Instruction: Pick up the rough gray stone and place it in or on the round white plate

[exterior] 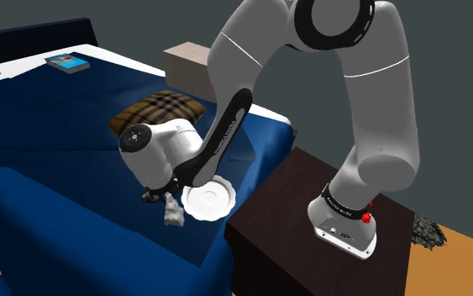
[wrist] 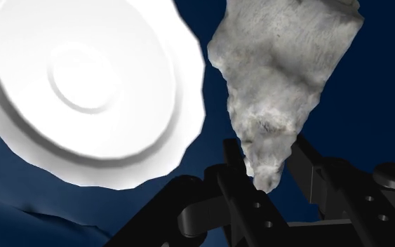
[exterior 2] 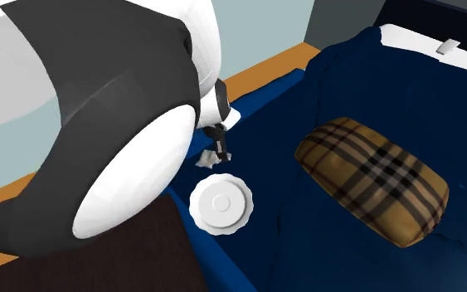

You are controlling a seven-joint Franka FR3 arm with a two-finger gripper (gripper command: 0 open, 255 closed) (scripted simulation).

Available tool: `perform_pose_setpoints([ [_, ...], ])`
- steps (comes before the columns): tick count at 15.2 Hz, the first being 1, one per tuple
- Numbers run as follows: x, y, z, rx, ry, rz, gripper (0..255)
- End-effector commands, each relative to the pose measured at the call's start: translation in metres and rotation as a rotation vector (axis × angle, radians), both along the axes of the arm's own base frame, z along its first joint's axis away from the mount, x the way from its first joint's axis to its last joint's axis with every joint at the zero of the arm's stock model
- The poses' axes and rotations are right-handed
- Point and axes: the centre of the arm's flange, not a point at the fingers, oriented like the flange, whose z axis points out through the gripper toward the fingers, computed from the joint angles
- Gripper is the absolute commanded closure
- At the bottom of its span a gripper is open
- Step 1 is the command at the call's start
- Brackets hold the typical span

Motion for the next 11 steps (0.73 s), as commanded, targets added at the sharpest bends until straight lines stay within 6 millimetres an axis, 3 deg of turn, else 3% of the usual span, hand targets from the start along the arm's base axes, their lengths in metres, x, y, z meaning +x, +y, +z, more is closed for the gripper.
perform_pose_setpoints([
  [1, 0.000, 0.001, 0.010, 0.000, 0.000, 0.000, 255],
  [9, 0.000, 0.001, 0.049, 0.000, 0.000, 0.000, 255],
  [11, -0.007, -0.025, 0.054, 0.000, 0.000, 0.000, 255],
])
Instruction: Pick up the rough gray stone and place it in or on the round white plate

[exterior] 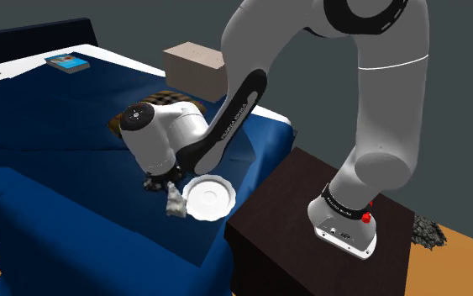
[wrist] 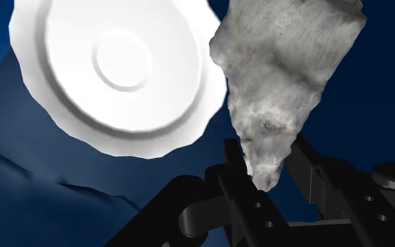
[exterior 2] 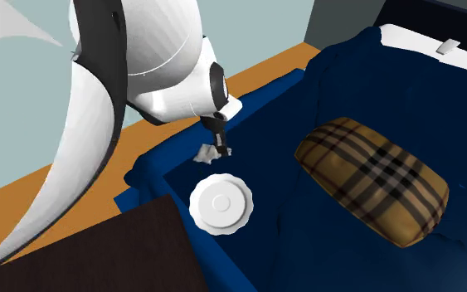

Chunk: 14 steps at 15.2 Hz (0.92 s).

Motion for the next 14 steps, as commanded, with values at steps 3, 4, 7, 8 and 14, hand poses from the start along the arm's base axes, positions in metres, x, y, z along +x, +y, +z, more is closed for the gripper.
perform_pose_setpoints([
  [3, -0.013, -0.050, 0.011, 0.000, 0.000, 0.000, 255],
  [4, -0.016, -0.062, 0.014, 0.000, 0.000, 0.000, 255],
  [7, -0.026, -0.100, 0.021, 0.000, 0.000, 0.000, 255],
  [8, -0.029, -0.112, 0.023, 0.000, 0.000, 0.000, 255],
  [14, -0.035, -0.133, 0.006, 0.000, 0.000, 0.000, 255],
])
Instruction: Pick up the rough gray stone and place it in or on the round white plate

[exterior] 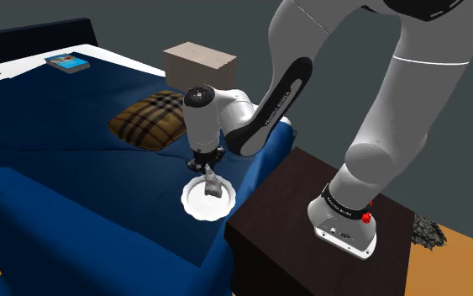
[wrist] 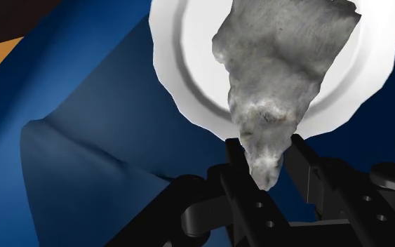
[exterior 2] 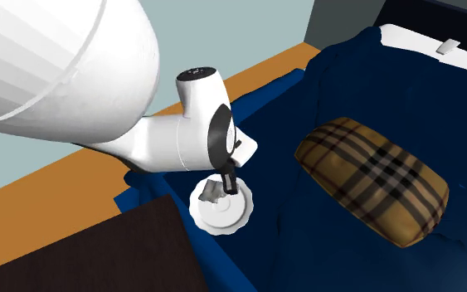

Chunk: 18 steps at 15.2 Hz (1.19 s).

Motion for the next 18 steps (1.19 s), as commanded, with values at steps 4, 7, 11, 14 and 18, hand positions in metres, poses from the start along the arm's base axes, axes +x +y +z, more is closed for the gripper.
perform_pose_setpoints([
  [4, 0.001, 0.000, -0.026, 0.000, 0.000, 0.001, 255],
  [7, 0.001, 0.000, -0.042, 0.000, 0.000, 0.001, 255],
  [11, 0.001, 0.000, -0.063, 0.000, 0.000, 0.001, 255],
  [14, 0.001, 0.000, -0.082, 0.000, 0.000, 0.001, 255],
  [18, 0.001, 0.000, -0.082, 0.000, 0.000, 0.001, 255],
])
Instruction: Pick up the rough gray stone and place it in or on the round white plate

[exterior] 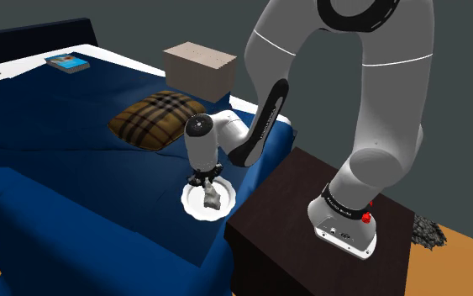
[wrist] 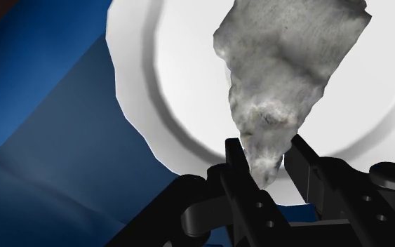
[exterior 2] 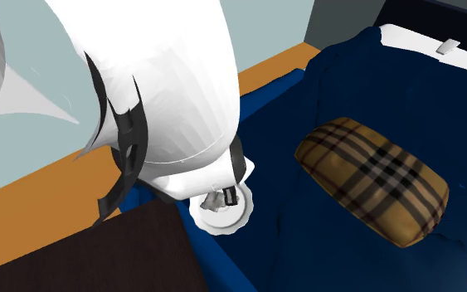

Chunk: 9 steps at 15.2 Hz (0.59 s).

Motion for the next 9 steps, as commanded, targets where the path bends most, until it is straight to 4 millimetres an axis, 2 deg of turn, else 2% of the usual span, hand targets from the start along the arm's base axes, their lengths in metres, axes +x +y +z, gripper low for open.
perform_pose_setpoints([
  [1, 0.0000, -0.0001, -0.0004, 0.000, 0.000, 0.000, 255],
  [4, 0.0000, -0.0001, -0.0004, 0.000, 0.000, 0.000, 255],
  [5, 0.0000, -0.0001, -0.0004, 0.000, 0.000, 0.000, 0],
  [9, 0.0000, -0.0001, -0.0004, 0.000, 0.000, 0.000, 0],
])
